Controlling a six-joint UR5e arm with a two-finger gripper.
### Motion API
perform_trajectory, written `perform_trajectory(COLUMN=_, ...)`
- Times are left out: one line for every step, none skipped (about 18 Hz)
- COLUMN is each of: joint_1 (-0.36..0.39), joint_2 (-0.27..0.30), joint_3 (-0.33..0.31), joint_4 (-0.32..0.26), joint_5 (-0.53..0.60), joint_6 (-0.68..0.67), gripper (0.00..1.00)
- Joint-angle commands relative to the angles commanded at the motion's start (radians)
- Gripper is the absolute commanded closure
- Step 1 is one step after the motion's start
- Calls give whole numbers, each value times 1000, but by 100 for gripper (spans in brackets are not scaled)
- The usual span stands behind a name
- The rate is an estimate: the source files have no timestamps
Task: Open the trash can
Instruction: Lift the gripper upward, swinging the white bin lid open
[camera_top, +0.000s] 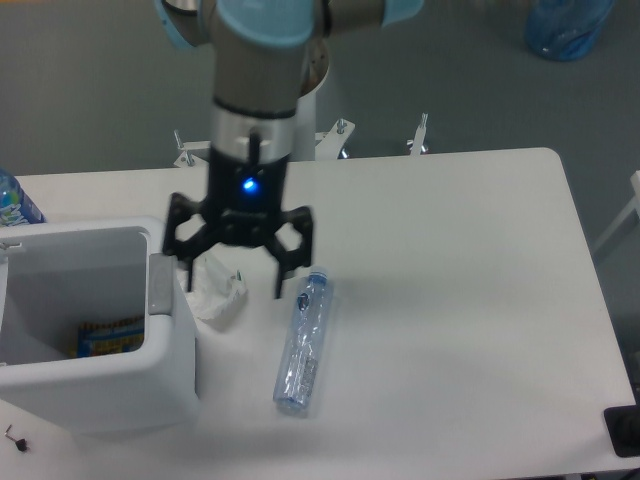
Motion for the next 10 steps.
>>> perform_trajectory(joint_1=23, joint_2=11, joint_3=-3, joint_4=-3, joint_5=20, joint_6=43, gripper=0)
perform_trajectory(joint_1=32, joint_2=17, joint_3=0, joint_4=-20, joint_5=52, joint_6=95, gripper=0)
perform_trajectory(joint_1=37, joint_2=22, joint_3=1, joint_4=-46, joint_5=95, joint_6=158, gripper=0)
perform_trajectory(joint_1=39, joint_2=23, joint_3=3, joint_4=-67, joint_5=144, joint_6=230, gripper=0)
perform_trajectory(joint_1=40, joint_2=23, joint_3=3, joint_4=-90, joint_5=190, joint_6=309, gripper=0)
perform_trajectory(joint_1=42, joint_2=23, joint_3=3, joint_4=-112, joint_5=234, joint_6=385, gripper=0)
perform_trajectory(joint_1=43, joint_2=23, joint_3=2, joint_4=-132, joint_5=274, joint_6=451, gripper=0)
perform_trajectory(joint_1=49, joint_2=23, joint_3=0, joint_4=-152, joint_5=299, joint_6=500, gripper=0)
perform_trajectory(joint_1=55, joint_2=23, joint_3=1, joint_4=-161, joint_5=308, joint_6=525, gripper=0)
perform_trajectory(joint_1=62, joint_2=23, joint_3=0, joint_4=-163, joint_5=308, joint_6=529, gripper=0)
